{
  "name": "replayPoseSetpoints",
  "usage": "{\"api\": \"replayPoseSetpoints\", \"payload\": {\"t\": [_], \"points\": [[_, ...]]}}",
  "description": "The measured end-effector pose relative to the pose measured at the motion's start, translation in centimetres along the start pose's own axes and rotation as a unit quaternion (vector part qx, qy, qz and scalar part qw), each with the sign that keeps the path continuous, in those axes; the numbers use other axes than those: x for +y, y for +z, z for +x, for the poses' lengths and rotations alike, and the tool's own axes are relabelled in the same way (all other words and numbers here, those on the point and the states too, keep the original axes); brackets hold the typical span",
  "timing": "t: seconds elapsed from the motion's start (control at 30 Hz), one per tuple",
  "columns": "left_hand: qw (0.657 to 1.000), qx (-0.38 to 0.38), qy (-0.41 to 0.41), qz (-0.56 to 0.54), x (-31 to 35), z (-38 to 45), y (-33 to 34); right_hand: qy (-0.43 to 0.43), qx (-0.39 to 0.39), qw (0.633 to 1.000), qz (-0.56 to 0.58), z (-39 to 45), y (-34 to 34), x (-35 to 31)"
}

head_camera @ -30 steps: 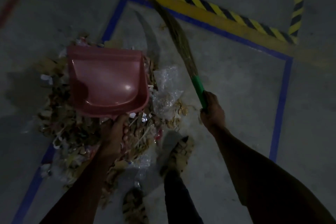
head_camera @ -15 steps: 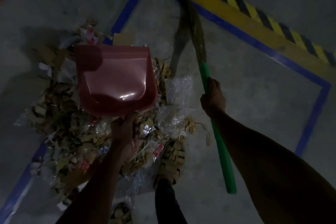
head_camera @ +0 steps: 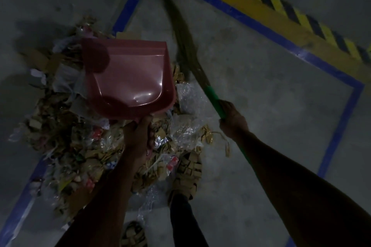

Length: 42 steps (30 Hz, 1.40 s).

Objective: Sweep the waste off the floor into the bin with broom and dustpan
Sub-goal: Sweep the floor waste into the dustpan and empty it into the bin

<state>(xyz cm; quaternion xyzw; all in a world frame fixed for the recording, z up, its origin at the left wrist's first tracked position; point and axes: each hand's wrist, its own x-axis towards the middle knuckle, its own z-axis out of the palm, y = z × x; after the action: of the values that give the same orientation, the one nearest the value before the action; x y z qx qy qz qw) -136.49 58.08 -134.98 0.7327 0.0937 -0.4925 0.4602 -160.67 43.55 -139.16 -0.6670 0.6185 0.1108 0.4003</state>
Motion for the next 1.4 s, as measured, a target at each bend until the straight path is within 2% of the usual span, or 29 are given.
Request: {"api": "replayPoseSetpoints", "payload": {"t": [0.2,0.37,0.6,0.7,0.8,0.93,1.0,1.13,1.27,1.4], "points": [[0.999,0.016,-0.025,0.024,-1.4,-2.5,-3.7,-0.053,-0.013,0.998,-0.01,-7.2,6.1,1.8],[0.999,0.007,-0.015,0.036,-2.6,-5.2,-9.1,-0.022,-0.001,0.999,0.038,-12.1,10.2,0.6],[0.999,0.011,-0.023,0.036,-5.2,-8.7,-15.7,-0.074,0.055,0.994,0.064,-19.0,13.5,-0.2],[0.997,0.009,-0.056,0.056,-6.3,-10.0,-17.9,-0.09,0.1,0.989,0.068,-22.6,14.3,0.6],[0.996,0.011,-0.055,0.065,-7.2,-11.3,-19.6,-0.065,0.15,0.982,0.097,-26.2,15.0,2.0],[0.995,-0.004,-0.04,0.088,-8.3,-12.5,-21.3,0.009,0.2,0.974,0.106,-29.3,15.6,3.5],[0.995,-0.012,-0.031,0.097,-8.7,-13.1,-21.9,0.06,0.187,0.976,0.091,-29.7,15.8,4.0],[0.995,-0.012,-0.025,0.095,-10.3,-14.4,-23.1,0.119,0.097,0.987,0.045,-29.5,16.6,5.1],[0.995,0.002,-0.047,0.093,-12.7,-15.3,-23.9,0.052,0.047,0.997,0.023,-29.6,18.6,5.8],[0.993,0.008,-0.038,0.108,-15.0,-16.7,-24.0,-0.018,0.071,0.996,0.046,-31.3,18.9,7.0]]}}
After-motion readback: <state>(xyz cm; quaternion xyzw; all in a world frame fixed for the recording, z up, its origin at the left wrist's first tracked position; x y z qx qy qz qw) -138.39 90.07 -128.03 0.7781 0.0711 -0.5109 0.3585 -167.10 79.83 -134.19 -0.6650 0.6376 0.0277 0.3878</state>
